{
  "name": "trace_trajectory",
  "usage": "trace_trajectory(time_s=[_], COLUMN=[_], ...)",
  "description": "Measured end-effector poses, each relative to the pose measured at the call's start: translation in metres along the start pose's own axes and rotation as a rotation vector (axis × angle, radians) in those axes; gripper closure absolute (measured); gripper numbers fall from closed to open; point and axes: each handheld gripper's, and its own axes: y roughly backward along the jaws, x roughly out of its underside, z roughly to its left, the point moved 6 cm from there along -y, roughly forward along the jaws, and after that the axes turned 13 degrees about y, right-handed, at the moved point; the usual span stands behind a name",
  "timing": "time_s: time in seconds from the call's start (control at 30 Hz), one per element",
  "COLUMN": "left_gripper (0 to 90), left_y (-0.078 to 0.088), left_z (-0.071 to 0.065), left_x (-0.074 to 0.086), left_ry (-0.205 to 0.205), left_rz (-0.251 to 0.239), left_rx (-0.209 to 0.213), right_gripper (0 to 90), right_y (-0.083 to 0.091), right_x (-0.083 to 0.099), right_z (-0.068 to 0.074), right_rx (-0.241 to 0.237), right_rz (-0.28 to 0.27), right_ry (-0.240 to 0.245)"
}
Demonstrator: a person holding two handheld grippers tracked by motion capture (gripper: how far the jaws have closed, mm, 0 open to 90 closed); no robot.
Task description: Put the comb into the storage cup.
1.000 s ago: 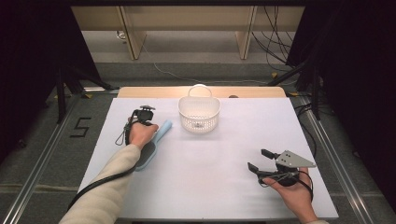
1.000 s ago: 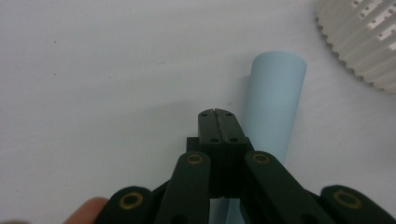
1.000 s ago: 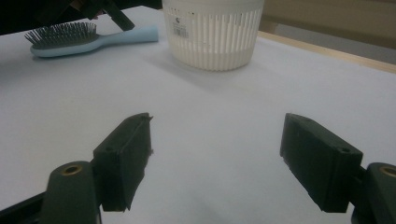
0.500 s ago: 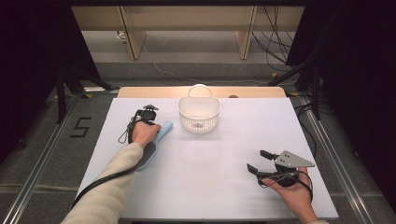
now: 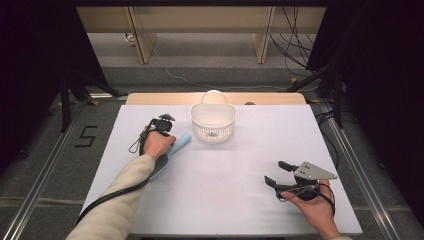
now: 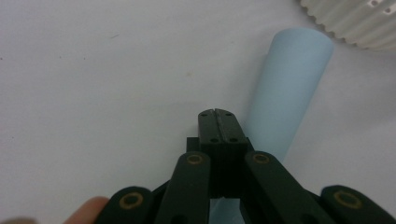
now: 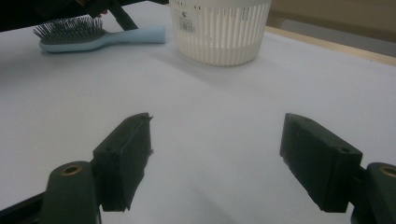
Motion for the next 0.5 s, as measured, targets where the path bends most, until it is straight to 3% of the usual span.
trace_trajectory(time_s=[0.5], left_gripper=[90.0], left_y=[0.003], left_z=[-0.017], left_x=[0.015], left_ry=[-0.077], left_rz=[0.051], left_rx=[0.005], right_gripper=[25.5], right_y=[0.001], right_x=[0.0], right_z=[0.0], right_rx=[0.0], right_rz=[0.003], right_ry=[0.0])
